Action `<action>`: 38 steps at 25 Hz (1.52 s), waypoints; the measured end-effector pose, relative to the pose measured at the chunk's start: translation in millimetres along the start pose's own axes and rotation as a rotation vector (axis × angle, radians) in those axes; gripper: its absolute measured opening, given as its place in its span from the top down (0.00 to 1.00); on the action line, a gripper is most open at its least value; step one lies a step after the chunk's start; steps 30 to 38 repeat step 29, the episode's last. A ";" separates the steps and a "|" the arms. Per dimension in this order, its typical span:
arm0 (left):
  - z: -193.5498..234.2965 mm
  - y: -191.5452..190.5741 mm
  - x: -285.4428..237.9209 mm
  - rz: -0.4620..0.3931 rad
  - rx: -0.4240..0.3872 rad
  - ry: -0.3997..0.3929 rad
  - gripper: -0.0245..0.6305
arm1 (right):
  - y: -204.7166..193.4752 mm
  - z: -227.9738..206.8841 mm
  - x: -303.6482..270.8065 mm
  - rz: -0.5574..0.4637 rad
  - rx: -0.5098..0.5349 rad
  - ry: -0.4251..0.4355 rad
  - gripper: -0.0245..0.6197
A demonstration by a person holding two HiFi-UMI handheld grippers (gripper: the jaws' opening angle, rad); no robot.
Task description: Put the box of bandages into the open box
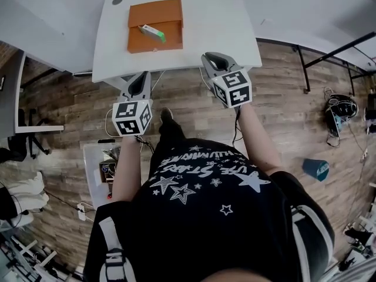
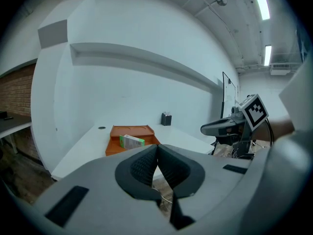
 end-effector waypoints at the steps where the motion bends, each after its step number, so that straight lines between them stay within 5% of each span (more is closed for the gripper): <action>1: -3.8 -3.3 4.7 -0.001 0.005 0.003 0.93 | -3.1 2.1 5.3 0.002 0.001 0.001 0.87; 21: -61.6 -43.0 87.6 -0.004 0.041 0.063 0.93 | -39.0 43.7 83.3 0.015 0.003 0.054 0.87; 38: -68.2 -55.9 97.3 0.008 0.051 0.068 0.93 | -56.1 51.9 90.7 0.037 -0.005 0.066 0.87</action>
Point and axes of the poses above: the fingertips, and each gripper's own axes: x backward along the fingers, z to its left, y out of its top, the point moved 5 cm from there along x, backward along the fingers, and after that the axes turned 7 degrees about -y, right-handed, at the moved point
